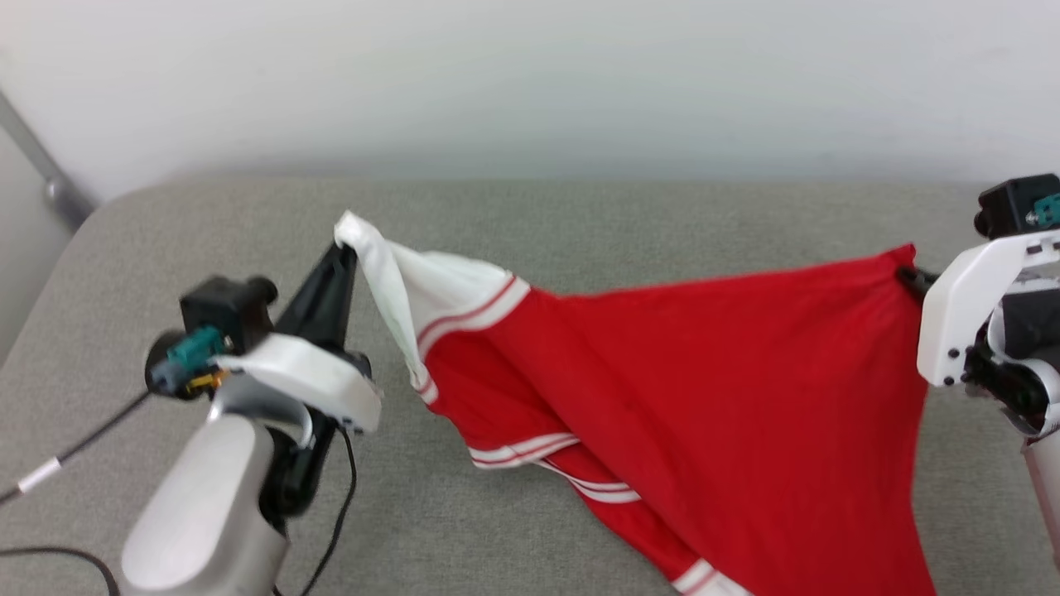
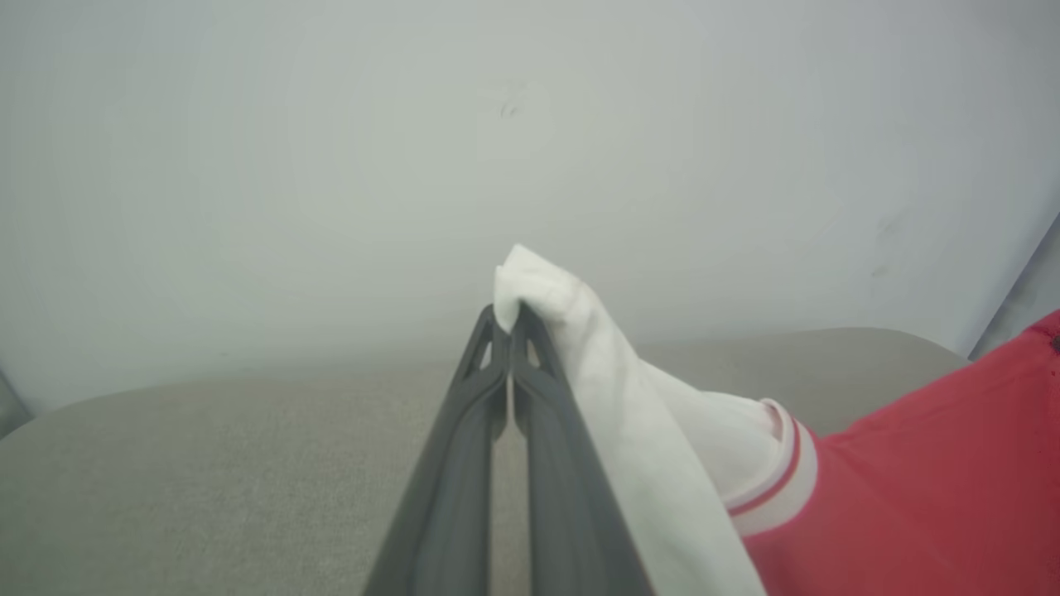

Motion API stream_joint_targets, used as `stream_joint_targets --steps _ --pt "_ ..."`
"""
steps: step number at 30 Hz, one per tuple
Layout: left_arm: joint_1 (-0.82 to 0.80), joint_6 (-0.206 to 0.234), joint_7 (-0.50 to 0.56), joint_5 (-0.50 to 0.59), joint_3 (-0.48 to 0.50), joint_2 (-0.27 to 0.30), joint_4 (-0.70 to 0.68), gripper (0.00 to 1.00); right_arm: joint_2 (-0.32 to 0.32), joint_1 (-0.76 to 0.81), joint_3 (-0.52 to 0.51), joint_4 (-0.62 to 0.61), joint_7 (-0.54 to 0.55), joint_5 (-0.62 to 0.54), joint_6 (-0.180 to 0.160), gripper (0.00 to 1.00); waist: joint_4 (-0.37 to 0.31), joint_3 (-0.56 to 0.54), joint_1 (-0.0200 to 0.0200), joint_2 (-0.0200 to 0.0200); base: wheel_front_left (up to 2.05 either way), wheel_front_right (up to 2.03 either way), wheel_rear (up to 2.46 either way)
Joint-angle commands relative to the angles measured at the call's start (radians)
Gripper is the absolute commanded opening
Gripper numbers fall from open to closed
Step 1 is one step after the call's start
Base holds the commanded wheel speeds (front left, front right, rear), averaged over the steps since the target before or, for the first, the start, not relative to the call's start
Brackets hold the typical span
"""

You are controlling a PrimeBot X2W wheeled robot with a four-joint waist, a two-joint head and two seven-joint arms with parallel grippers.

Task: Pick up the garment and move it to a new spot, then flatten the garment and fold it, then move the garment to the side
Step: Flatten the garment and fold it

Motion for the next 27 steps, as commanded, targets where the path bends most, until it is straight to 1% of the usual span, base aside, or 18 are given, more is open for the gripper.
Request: stream_joint_targets --steps 1,6,7,13,20,27 --pt "-0.063 -0.004 0.015 -0.002 0.014 0.012 0.029 0.00 -0.006 -0.038 0.003 0.009 -0.056 -0.015 0.000 0.00 -0.033 -0.055 0.0001 -0.0001 0.00 0.00 0.00" --pt "-0.210 -0.016 0.030 0.006 0.025 0.023 0.118 0.00 0.005 -0.114 0.001 0.044 -0.163 -0.048 -0.001 0.00 -0.058 -0.059 0.0001 -0.0001 0.00 0.00 0.00" --pt "-0.210 -0.016 0.030 0.006 0.025 0.023 0.118 0.00 0.005 -0.114 0.001 0.044 -0.163 -0.048 -0.001 0.00 -0.058 -0.059 0.0001 -0.0001 0.00 0.00 0.00" --pt "-0.389 -0.026 0.016 0.030 0.031 0.037 0.238 0.00 0.019 -0.226 0.004 0.096 -0.263 -0.091 -0.001 0.00 -0.081 -0.034 0.0001 -0.0001 0.00 0.00 0.00" --pt "-0.632 -0.050 -0.024 0.055 0.034 0.042 0.361 0.00 0.010 -0.384 -0.002 0.124 -0.340 -0.124 -0.001 0.00 -0.086 0.059 0.0001 -0.0001 0.00 0.00 0.00" --pt "-0.874 -0.069 -0.055 0.078 0.043 0.075 0.442 0.00 -0.005 -0.554 -0.017 0.142 -0.405 -0.152 -0.001 0.00 -0.092 0.178 0.0001 -0.0001 0.00 0.00 0.00"
